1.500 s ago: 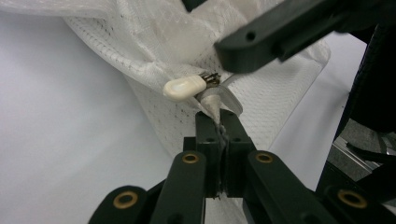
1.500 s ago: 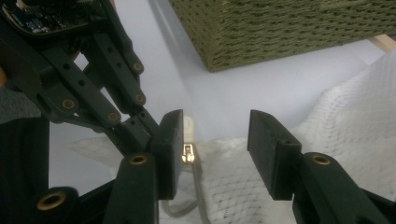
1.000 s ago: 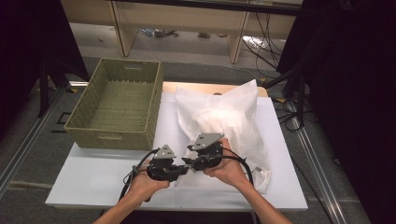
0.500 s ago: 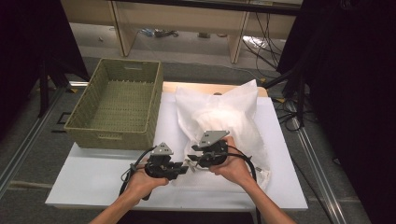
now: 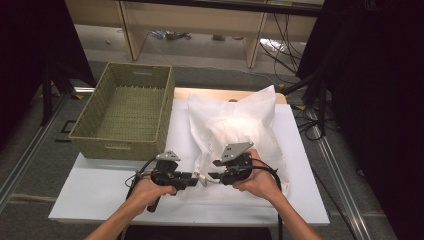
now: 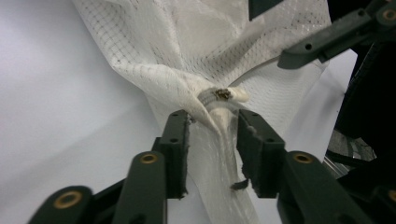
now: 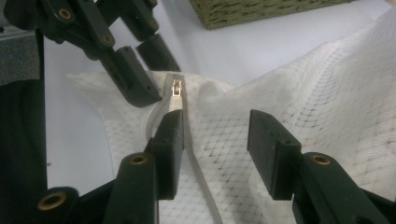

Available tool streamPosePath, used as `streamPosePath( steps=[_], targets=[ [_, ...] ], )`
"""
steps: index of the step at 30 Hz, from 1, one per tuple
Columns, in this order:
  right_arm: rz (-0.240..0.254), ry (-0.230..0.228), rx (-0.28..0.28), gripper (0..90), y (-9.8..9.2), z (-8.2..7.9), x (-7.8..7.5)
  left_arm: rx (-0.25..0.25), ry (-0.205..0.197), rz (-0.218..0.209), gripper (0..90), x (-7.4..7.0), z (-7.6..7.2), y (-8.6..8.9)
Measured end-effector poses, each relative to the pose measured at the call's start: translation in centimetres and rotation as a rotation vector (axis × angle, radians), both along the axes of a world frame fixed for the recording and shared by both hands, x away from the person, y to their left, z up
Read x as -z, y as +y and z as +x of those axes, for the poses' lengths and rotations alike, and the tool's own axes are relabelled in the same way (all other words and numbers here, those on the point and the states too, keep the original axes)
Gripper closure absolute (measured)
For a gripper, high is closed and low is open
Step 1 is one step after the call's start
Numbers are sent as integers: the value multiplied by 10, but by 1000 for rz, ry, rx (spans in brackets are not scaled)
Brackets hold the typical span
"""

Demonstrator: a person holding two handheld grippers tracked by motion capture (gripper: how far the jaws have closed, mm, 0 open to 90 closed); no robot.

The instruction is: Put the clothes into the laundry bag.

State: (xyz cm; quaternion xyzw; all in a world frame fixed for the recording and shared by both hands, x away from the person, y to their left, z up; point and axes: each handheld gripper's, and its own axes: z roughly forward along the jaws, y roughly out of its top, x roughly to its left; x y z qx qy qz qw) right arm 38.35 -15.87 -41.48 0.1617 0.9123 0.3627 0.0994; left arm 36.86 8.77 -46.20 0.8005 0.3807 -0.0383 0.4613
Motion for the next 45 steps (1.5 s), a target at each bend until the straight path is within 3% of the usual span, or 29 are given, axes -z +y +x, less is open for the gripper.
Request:
streamPosePath(
  steps=[2,6,10,14,16,20,28,30,33,36,39,41,45],
  targets=[
    [-3,5,-5,572,0,0,1,-2,18,-4,596,1,3,2],
    [-4,3,-15,574,3,0,2,23,32,12,615,3,4,3],
    [-18,14,-38,574,7,-1,4,46,-3,39,729,3,4,2],
    [-30,25,-56,580,9,-2,7,51,-52,40,832,-1,1,2],
    [-30,26,-60,591,10,-3,7,59,-79,35,845,-5,0,1],
    [-21,31,-93,636,12,-5,8,88,-157,82,857,-14,-6,-2],
    [-12,56,-114,716,20,-5,10,96,-185,91,861,-19,-10,-5],
    [-8,48,-125,790,22,-2,12,97,-187,94,859,-19,-10,-5],
    [-15,49,-128,823,22,0,13,96,-171,73,812,-18,-8,-3],
    [-16,40,-125,824,22,0,12,107,-62,7,708,-13,-3,-3],
    [-28,36,-126,824,22,-1,12,79,17,-57,663,-6,1,0],
    [-39,37,-135,824,23,-1,13,64,6,-55,662,-7,3,3],
    [-44,33,-148,824,24,-2,14,57,23,-64,683,-6,6,6]
  ],
)
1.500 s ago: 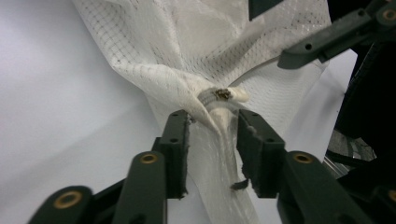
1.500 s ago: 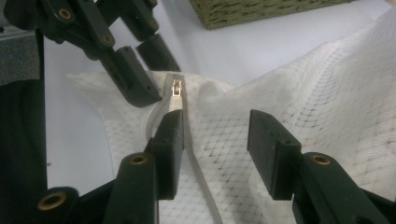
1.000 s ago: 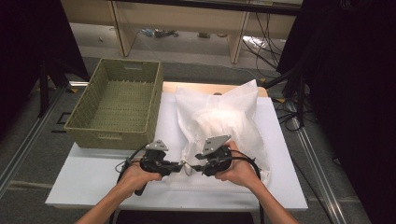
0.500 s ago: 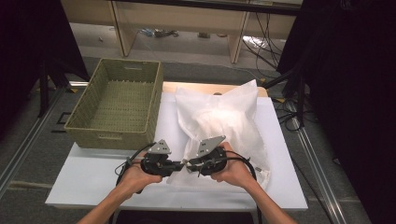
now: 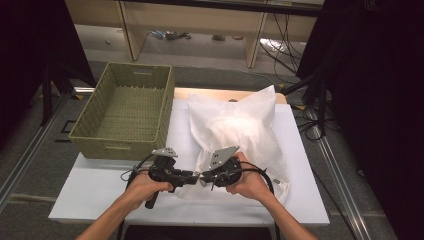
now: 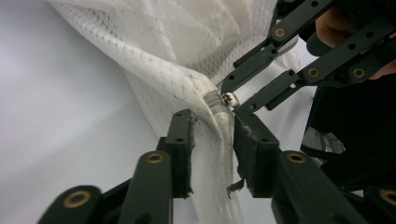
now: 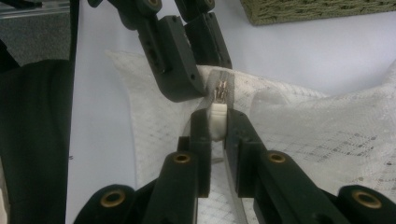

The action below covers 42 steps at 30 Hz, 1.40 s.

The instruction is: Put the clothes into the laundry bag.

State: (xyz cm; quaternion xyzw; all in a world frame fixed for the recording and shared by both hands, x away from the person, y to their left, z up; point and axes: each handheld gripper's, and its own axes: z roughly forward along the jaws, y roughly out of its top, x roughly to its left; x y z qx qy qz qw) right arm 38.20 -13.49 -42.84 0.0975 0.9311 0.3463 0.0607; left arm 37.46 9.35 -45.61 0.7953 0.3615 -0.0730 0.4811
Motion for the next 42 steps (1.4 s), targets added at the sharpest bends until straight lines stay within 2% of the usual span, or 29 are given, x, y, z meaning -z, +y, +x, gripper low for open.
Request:
streamPosePath(
  steps=[3,6,8,10,11,13,14,15,16,17,18,19,20,22,23,25,26,28,31,32,33,34,35,36,38,39,40,41,42],
  targets=[
    [-2,-1,2,825,1,0,1,20,13,8,750,3,-1,-1],
    [-6,0,-18,824,2,0,2,18,-3,12,794,2,-1,-1],
    [-1,7,1,824,1,0,2,23,-32,27,831,0,-2,-1],
    [16,22,3,821,0,1,2,32,-79,55,858,-5,-5,-2],
    [24,31,-4,819,-1,1,1,42,-110,82,862,-7,-7,-4],
    [41,23,-20,819,-2,2,0,45,-133,94,865,-12,-11,-6],
    [44,41,-6,819,-3,2,0,39,-143,103,864,-13,-13,-7],
    [52,27,-29,819,-3,2,-1,42,-162,121,864,-14,-15,-7],
    [58,32,-28,816,-4,1,-1,52,-185,143,865,-15,-15,-7],
    [66,43,-33,799,-4,1,-2,56,-189,143,865,-15,-15,-7],
    [69,52,-37,794,-4,1,-1,40,-167,132,866,-14,-15,-6],
    [59,74,-11,802,-4,-1,-2,42,-172,133,867,-14,-15,-6],
    [56,55,-29,806,-3,0,-1,42,-171,133,868,-14,-15,-6],
    [49,61,-19,816,-3,0,-1,54,-195,144,869,-15,-16,-6],
    [50,62,-14,817,-3,0,0,44,-190,152,869,-15,-17,-7],
    [53,61,-14,821,-3,1,0,59,-206,156,870,-16,-17,-7],
    [55,75,-5,822,-4,1,0,57,-205,157,870,-16,-17,-7],
    [64,68,-34,822,-4,3,0,68,-210,152,870,-16,-17,-7],
    [56,75,-9,824,-4,2,0,67,-218,165,870,-16,-17,-6],
    [58,82,-12,824,-3,1,0,57,-204,161,869,-16,-18,-7],
    [58,64,-28,824,-3,3,1,72,-210,155,864,-16,-17,-6],
    [54,66,-23,824,-3,2,1,58,-207,147,845,-16,-17,-6],
    [50,64,-24,825,-3,2,1,57,-179,141,811,-15,-17,-6],
    [42,59,-22,825,-3,2,1,80,-165,141,797,-14,-15,-5],
    [34,56,-19,827,-3,2,1,48,-134,148,756,-11,-13,-4],
    [42,51,-41,827,-2,2,2,42,-113,128,750,-9,-10,-3],
    [36,52,-34,827,-1,2,2,38,-88,105,750,-7,-8,-2],
    [30,60,-21,827,-1,2,2,37,-82,101,750,-6,-5,-1],
    [24,48,-39,830,-1,2,3,36,-76,114,754,-5,-4,-1]
  ],
)
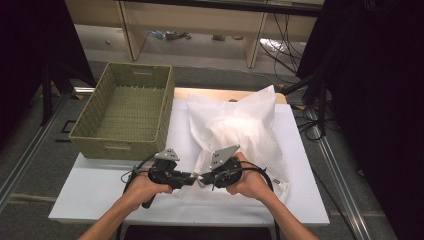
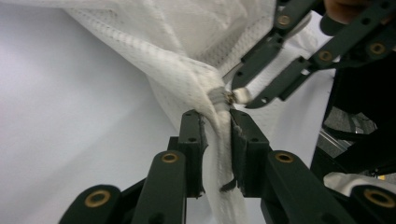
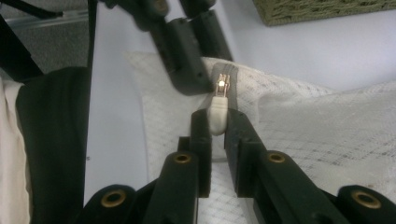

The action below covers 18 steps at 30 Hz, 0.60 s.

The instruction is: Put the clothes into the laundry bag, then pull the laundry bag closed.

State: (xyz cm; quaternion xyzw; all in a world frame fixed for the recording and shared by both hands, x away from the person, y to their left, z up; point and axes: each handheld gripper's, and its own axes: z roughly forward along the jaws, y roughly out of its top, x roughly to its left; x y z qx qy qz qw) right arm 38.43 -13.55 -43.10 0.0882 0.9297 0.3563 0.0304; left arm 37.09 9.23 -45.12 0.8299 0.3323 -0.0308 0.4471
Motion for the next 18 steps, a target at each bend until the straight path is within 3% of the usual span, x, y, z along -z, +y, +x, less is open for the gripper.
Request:
streamPosePath(
  steps=[3,7,12,14,18],
  targets=[
    [-23,-1,-1,868,0,-2,0,19,17,5,806,2,1,-2],
    [-33,-17,-12,874,2,-1,2,27,-22,19,852,0,-2,-3],
    [-29,-3,9,876,1,-3,0,38,-83,60,863,-6,-8,-7],
    [-17,-11,-12,876,2,-1,0,55,-102,68,864,-8,-8,-8],
    [1,-3,5,866,1,1,-1,51,-113,81,865,-9,-9,-9]
  ],
)
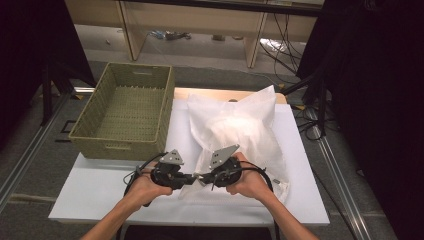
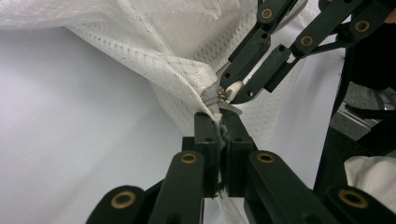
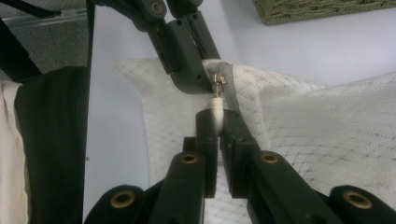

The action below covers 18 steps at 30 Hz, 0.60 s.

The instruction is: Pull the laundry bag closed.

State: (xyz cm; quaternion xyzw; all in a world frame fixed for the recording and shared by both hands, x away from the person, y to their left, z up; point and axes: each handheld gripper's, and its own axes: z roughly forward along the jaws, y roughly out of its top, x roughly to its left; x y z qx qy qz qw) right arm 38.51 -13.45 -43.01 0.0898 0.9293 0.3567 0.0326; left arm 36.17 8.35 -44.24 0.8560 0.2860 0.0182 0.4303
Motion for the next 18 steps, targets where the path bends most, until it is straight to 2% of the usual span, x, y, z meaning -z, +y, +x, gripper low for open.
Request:
streamPosePath(
  steps=[1,2,3,4,6,9,11,14,17,18],
  targets=[
    [-9,17,22,865,0,-1,-1,11,-8,-1,865,0,0,0],
    [-12,18,24,865,0,-2,-1,2,-1,5,866,0,-1,-1],
    [-7,5,2,866,2,0,0,0,-7,15,866,0,-1,-1],
    [-15,16,24,865,3,-1,0,1,-10,20,865,0,-1,-1],
    [-23,23,28,870,5,-2,1,6,-12,16,866,0,-1,0],
    [-37,-1,2,879,7,-2,0,13,-28,19,867,-1,-2,1],
    [-45,4,8,879,8,-4,-1,15,-24,13,868,-1,-3,2],
    [-45,5,9,879,8,-5,-1,32,-44,26,868,-2,-3,3],
    [-35,1,9,877,9,-4,-1,19,-40,25,868,-2,-5,1],
    [-40,-4,10,877,9,-3,-1,31,-53,30,868,-3,-4,1]
  ],
)
